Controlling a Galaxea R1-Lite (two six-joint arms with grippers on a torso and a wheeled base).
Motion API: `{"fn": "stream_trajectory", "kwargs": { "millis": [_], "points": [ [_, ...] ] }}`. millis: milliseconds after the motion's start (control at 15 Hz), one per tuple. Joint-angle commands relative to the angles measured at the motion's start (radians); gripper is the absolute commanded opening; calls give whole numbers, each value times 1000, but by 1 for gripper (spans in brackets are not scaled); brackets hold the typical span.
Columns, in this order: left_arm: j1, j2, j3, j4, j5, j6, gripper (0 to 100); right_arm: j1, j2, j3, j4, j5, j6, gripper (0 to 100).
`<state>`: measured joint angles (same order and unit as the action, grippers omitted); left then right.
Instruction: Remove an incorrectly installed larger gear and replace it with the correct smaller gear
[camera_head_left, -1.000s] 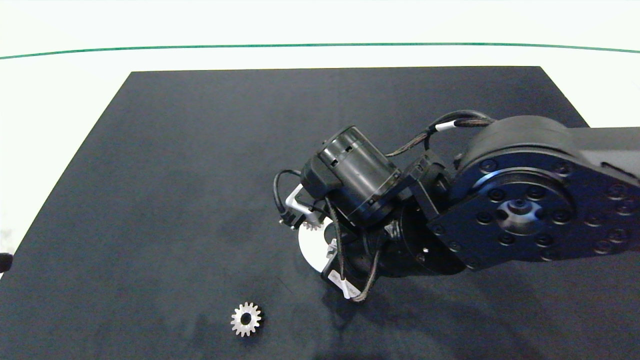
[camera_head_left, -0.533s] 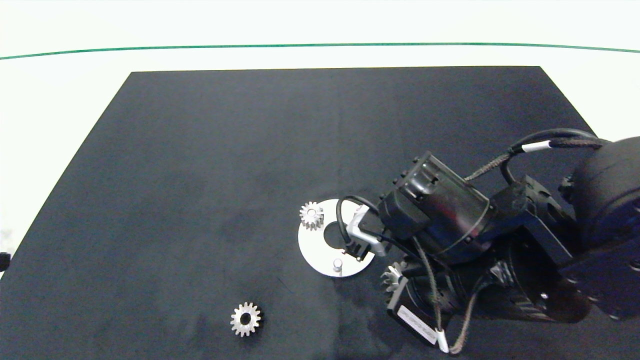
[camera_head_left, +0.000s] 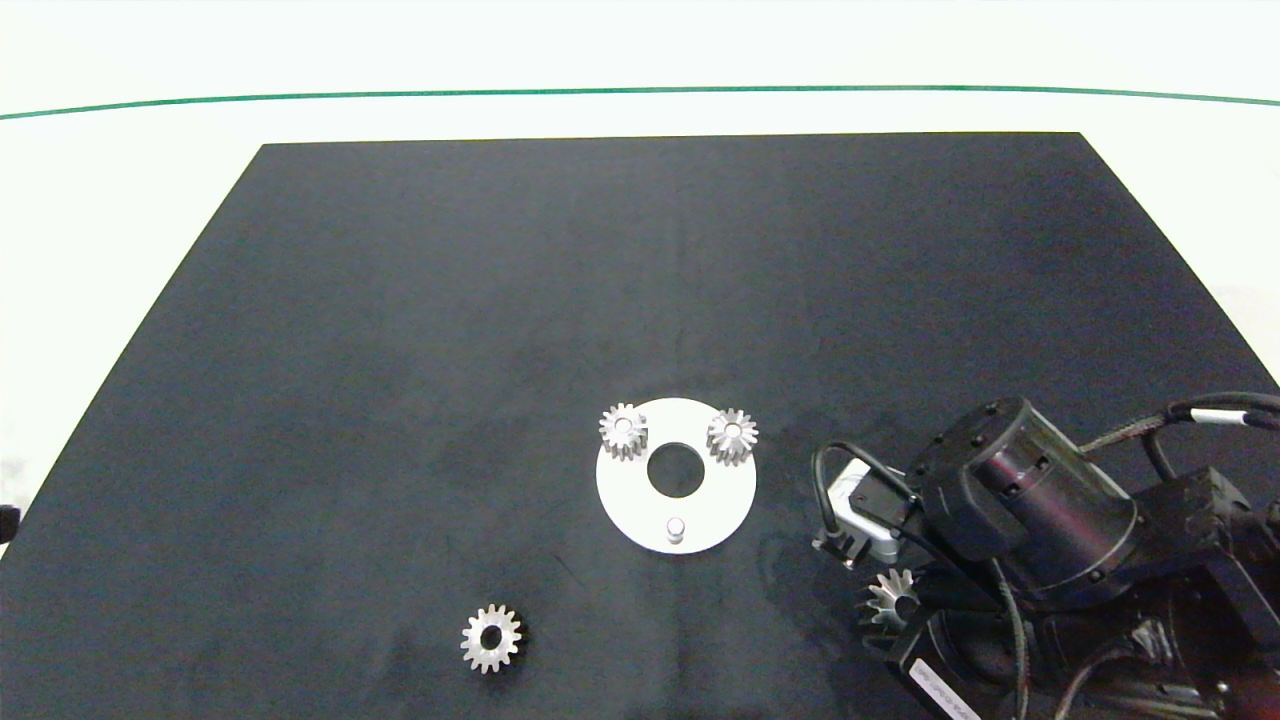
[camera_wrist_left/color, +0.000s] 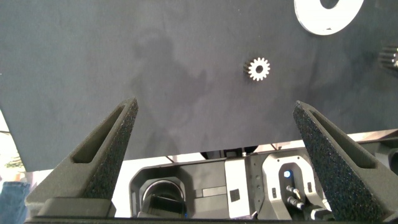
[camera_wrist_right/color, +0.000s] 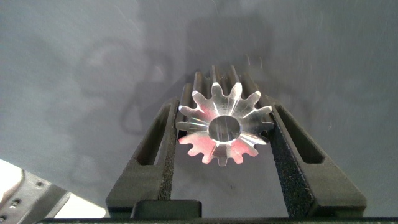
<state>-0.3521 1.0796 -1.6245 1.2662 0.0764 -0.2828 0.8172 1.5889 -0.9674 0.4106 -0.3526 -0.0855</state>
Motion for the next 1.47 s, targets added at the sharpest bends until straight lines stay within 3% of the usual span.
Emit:
{"fn": "stream_trajectory", "kwargs": {
  "millis": [67, 267, 800, 867, 1467],
  "points": [
    [-2, 6, 9, 7, 0, -1, 100, -61, -50, 110, -84, 21, 0, 4],
    [-2, 8, 9, 7, 0, -3, 100, -101, -50, 171, -161, 56, -8, 4],
    [-4, 10, 11, 7, 0, -1, 100, -101, -67, 174, -165, 66, -8, 4],
    [-4, 10, 11, 7, 0, -1, 100, -101, -67, 174, -165, 66, -8, 100],
    [-1, 16, 8, 7, -1, -1, 100, -95, -98, 179, -167, 64, -11, 100]
  ]
}}
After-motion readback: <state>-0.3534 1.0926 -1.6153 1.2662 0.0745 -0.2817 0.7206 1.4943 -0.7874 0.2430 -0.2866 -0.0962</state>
